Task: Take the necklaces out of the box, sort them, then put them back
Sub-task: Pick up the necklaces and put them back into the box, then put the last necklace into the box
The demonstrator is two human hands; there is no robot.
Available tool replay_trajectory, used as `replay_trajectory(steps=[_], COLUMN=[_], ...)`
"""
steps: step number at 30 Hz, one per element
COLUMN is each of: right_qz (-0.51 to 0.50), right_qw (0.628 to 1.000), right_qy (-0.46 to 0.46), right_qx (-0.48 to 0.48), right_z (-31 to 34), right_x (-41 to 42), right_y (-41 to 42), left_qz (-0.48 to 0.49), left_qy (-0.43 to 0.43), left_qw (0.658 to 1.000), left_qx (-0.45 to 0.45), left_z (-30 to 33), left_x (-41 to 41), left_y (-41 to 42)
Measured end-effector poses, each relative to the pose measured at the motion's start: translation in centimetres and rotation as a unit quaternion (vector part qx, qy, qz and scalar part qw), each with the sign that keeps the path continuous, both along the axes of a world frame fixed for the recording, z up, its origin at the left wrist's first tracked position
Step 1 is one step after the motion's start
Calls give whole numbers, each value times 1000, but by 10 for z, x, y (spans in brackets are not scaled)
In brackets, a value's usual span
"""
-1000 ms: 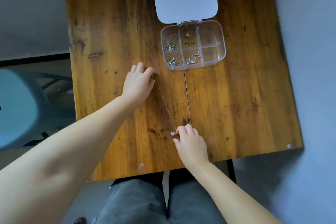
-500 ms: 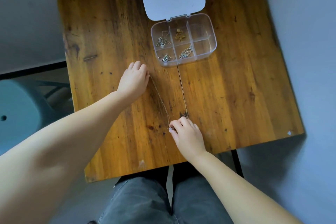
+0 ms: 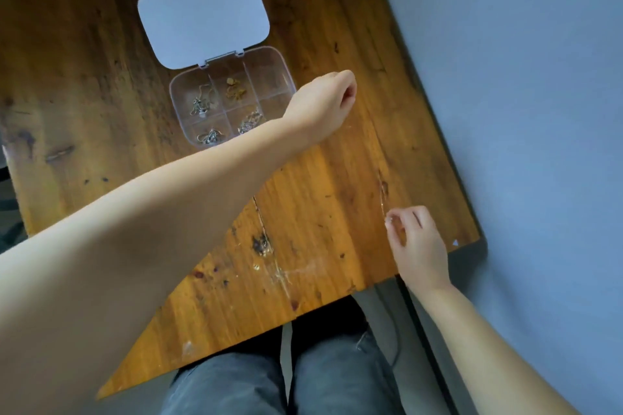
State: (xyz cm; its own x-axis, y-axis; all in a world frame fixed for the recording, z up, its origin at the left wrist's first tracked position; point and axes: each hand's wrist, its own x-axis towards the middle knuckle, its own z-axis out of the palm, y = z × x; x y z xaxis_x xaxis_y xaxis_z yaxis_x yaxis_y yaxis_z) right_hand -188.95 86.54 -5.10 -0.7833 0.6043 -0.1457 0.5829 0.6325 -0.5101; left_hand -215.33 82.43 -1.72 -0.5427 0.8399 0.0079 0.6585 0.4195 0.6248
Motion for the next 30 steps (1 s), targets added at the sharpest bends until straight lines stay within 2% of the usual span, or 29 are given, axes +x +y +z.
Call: replay_trajectory(steps=[4,8,11,15,18,20,22,25,28,30], right_qz=[-30,-28,-38,-41,-13,16,59,86,48,18], right_qw=[998,995,994,995,995,994,989,980,967,954], right_qy=[-53,-98,-93,-28,-11,1,19,9,-19,10], right_qx=[34,7,-51,-88,-98,-112,-131,-177,-251,-298], right_z=[-9,-19,-18,-4,4,10,15,17,13,9], right_x=[-1,-1,-4,-49,-123,-178,-237,-320,-374,-387], right_y=[25,33,39,61,75,80,76,60,43,37], left_qz=[-4,1,-12,23,130,241,381,536,543,527], left_qy=[10,27,19,19,62,77,73,-8,-186,-241], left_qw=[998,992,990,996,990,967,921,844,819,815], left_qx=[-69,-121,-143,-80,-2,32,39,-10,-18,23], left_z=[-24,-47,-51,-35,-17,-9,-5,-7,-14,-15], left_x=[3,0,-10,-27,-52,-72,-94,-126,-143,-147], left_y=[48,59,54,31,-15,-55,-97,-141,-151,-150])
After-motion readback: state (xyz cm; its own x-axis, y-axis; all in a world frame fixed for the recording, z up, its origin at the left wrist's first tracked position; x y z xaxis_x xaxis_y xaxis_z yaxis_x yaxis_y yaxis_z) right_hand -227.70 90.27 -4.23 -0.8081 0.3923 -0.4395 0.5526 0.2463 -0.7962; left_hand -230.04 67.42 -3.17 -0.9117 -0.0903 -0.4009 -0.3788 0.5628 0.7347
